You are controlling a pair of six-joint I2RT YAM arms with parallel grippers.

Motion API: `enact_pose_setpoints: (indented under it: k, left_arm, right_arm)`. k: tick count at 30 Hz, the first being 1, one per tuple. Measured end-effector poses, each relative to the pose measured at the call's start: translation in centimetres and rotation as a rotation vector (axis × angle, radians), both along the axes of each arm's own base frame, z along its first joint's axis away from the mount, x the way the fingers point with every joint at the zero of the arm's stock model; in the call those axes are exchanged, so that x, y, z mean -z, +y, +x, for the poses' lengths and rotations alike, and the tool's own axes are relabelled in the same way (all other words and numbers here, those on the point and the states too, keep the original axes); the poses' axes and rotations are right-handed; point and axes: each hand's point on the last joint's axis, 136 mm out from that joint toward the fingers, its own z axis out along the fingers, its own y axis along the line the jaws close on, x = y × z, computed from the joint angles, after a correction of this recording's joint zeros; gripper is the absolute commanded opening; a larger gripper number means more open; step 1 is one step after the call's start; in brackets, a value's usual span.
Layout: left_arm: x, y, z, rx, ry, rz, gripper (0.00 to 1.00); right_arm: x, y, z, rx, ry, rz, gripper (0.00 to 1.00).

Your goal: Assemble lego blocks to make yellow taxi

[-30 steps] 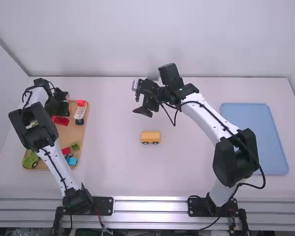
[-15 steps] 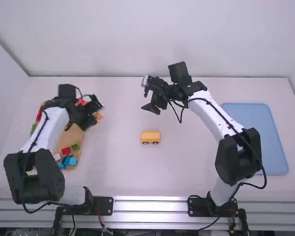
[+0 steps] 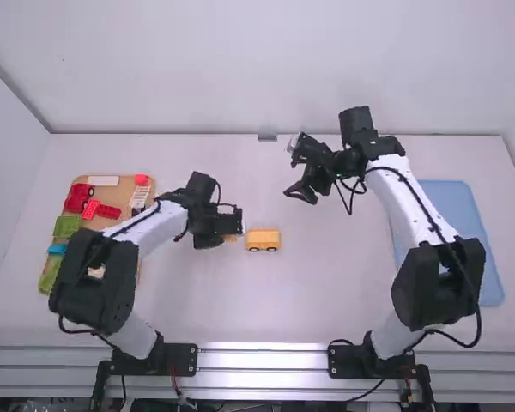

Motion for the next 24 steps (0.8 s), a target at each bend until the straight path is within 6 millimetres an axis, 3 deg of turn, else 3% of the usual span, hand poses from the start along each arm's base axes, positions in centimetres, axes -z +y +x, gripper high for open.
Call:
enact_pose_setpoints:
  k: [6,11,18,24]
  left_arm:
    - [2.4,0.4,-1.6,0.017,0.133,0.034,0.18]
    - [2.1,-0.1,0.1,0.029,0.155,0.037,0.17]
    - [2.3,-0.2,0.2,0.089,0.189,0.052,0.19]
    - [2.5,-0.4,1.0,0.101,0.151,0.046,0.25]
  right_arm:
    - [1.4,-1.1,2.4,0.156,-0.090,-0.025,0.99]
    - [3.7,-0.7,1.3,0.223,-0.093,-0.068,0.99]
    - [2.2,-1.9,0.8,0.279,-0.141,-0.055,0.99]
    - [2.3,-2.2,0.9,0.301,-0.129,-0.056,0.99]
